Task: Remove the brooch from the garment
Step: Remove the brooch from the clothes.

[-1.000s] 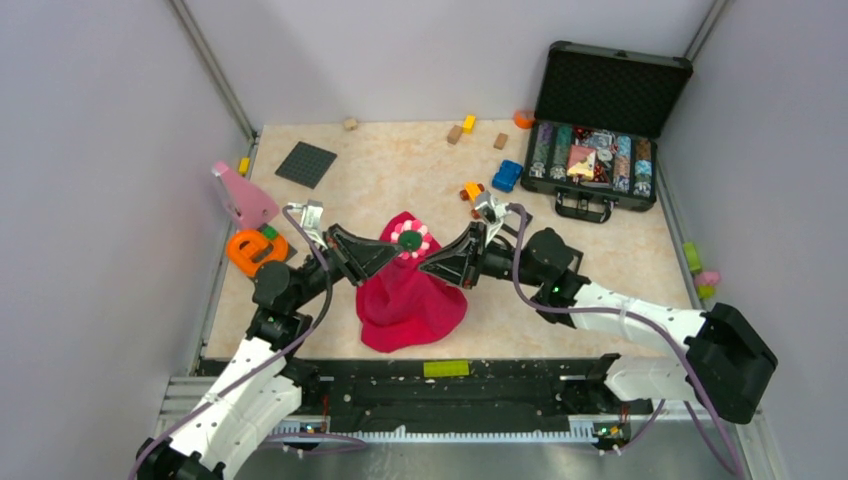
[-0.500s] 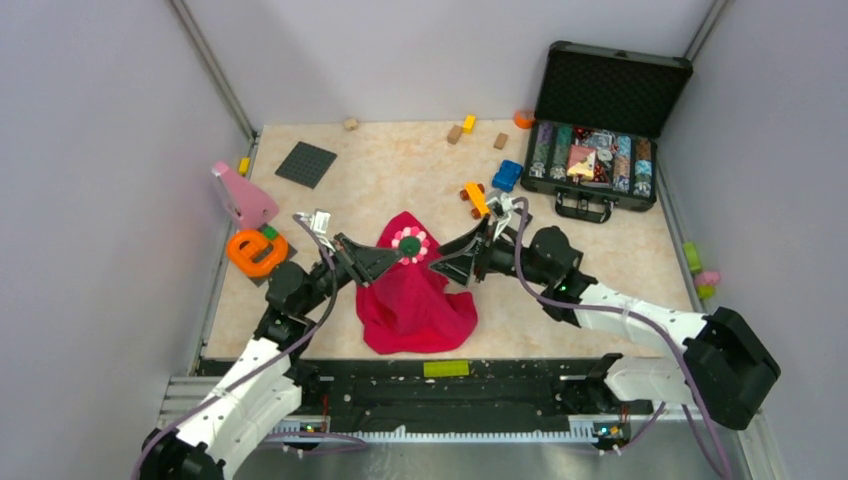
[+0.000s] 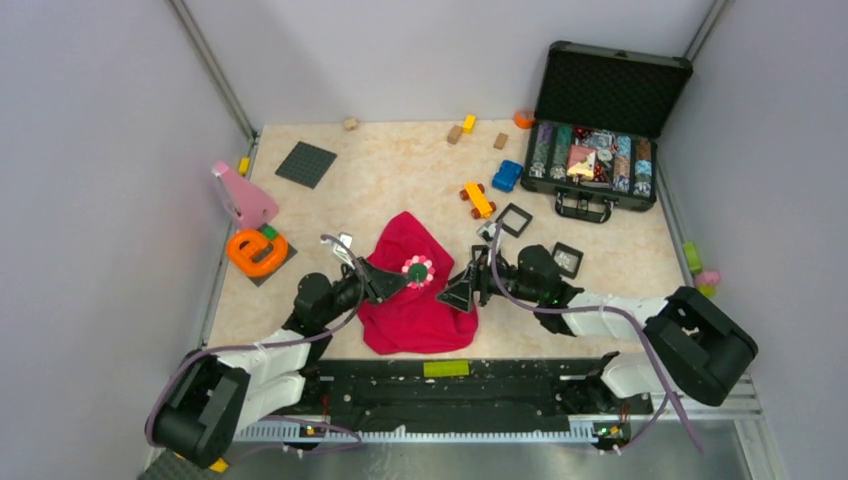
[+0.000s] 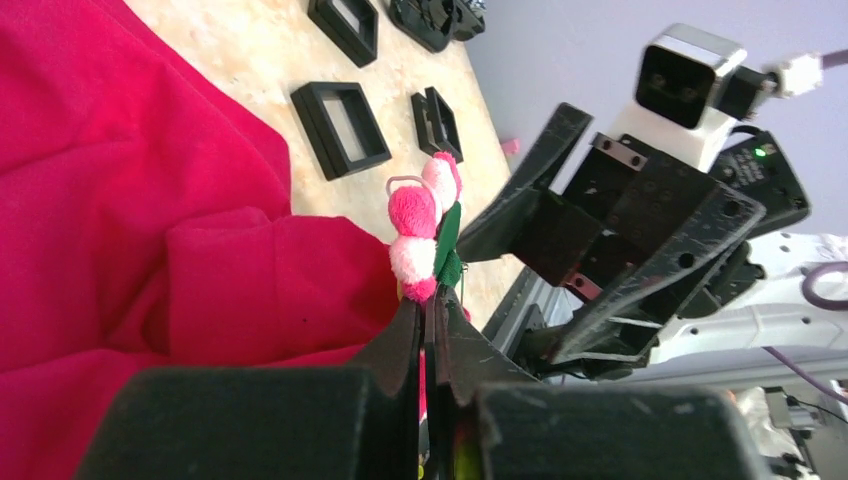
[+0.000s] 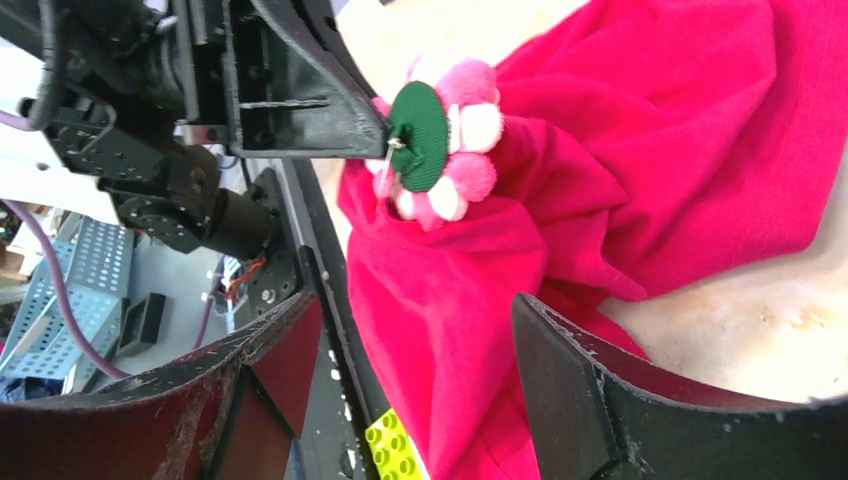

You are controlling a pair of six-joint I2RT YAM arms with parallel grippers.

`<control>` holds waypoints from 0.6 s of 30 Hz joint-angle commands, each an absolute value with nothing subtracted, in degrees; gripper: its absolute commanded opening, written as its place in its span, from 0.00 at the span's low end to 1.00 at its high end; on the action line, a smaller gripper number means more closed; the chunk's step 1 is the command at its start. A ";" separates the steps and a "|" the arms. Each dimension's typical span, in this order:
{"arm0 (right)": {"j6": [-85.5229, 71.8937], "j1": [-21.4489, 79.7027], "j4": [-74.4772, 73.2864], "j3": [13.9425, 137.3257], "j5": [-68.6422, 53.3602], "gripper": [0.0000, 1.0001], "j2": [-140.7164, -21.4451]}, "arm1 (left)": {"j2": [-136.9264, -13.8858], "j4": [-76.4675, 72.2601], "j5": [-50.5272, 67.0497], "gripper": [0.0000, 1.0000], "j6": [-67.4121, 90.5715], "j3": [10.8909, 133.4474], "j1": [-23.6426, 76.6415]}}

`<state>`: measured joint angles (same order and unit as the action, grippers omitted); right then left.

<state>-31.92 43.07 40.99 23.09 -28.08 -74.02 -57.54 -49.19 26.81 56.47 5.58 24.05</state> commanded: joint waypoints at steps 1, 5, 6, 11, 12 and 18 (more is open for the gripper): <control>-33.86 43.14 49.52 22.90 -28.00 0.72 -77.97 | -60.23 -64.33 29.54 0.00 58.10 3.61 24.60; -35.93 43.11 53.84 23.64 -28.79 0.72 -81.00 | -57.84 -60.53 29.21 0.00 55.57 3.54 25.66; -36.45 43.08 54.97 23.93 -28.93 0.72 -81.87 | -56.73 -59.54 29.11 0.00 54.90 3.44 26.05; -40.29 43.12 63.34 24.20 -30.42 0.69 -85.07 | -51.66 -51.87 27.58 0.00 52.09 3.16 27.58; -40.95 43.15 65.07 24.07 -30.78 0.68 -85.64 | -50.96 -51.55 27.52 0.00 51.74 2.79 27.73; -43.19 43.24 71.42 23.59 -32.61 0.57 -87.68 | -48.68 -50.64 26.93 0.00 51.43 2.37 27.86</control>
<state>-40.82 43.07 61.12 22.92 -30.35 -86.85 -49.98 -50.85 27.57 53.23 3.05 27.57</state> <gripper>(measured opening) 0.605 0.013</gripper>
